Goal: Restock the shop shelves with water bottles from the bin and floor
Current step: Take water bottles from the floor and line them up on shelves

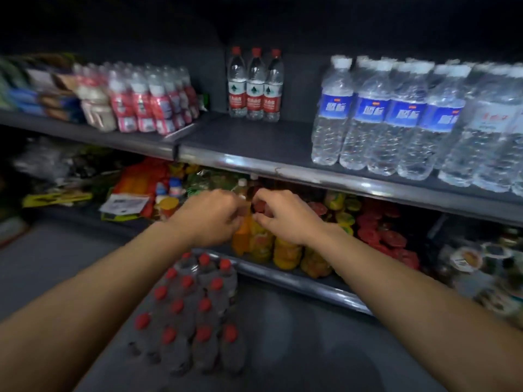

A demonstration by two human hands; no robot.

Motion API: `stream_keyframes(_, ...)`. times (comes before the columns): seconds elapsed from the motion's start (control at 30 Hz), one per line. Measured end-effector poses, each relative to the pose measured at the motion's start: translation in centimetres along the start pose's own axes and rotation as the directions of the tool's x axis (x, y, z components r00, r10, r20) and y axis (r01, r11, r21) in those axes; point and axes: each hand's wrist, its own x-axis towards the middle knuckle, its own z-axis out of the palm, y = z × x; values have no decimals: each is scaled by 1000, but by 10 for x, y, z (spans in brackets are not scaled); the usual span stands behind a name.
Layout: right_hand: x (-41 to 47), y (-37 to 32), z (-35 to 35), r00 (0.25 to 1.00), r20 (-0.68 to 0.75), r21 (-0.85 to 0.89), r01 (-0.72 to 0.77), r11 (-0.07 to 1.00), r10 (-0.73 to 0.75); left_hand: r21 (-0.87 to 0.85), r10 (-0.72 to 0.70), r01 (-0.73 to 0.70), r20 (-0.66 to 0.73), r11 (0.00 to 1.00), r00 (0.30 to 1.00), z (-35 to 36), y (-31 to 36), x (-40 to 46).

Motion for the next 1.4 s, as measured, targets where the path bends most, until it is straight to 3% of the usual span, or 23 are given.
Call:
stream_keyframes(0.17, 1, -8, 89, 974, 220, 44, 48, 998, -56, -5, -81, 84, 188, 996, 979, 76, -31, -32)
stream_keyframes(0.3, -12, -5, 146, 920, 378, 82, 78, 994, -103, 0, -69, 74, 353, 997, 933, 133, -47, -49)
stream_keyframes(0.57, -52, 3, 218, 749, 661, 37, 18, 999, -38, -31, -14, 36, 532, 999, 847, 211, -47, -83)
stream_keyframes(0.77, -75, 0, 244, 702, 712, -48, 76, 996, -19, -64, 34, 13, 671, 998, 741, 255, -14, -121)
stream_keyframes(1.07, -83, -9, 262, 737, 674, -90, 16, 996, 49, -74, 26, 41, 725, 996, 688, 285, -15, -135)
stream_keyframes(1.23, -87, -5, 264, 761, 648, -65, 9, 998, 35, -70, 8, 79, 799, 994, 601, 295, -20, -151)
stream_keyframes(1.4, -88, -3, 263, 754, 656, -74, 15, 997, 37, -110, 28, 98, 794, 989, 608, 297, -14, -148)
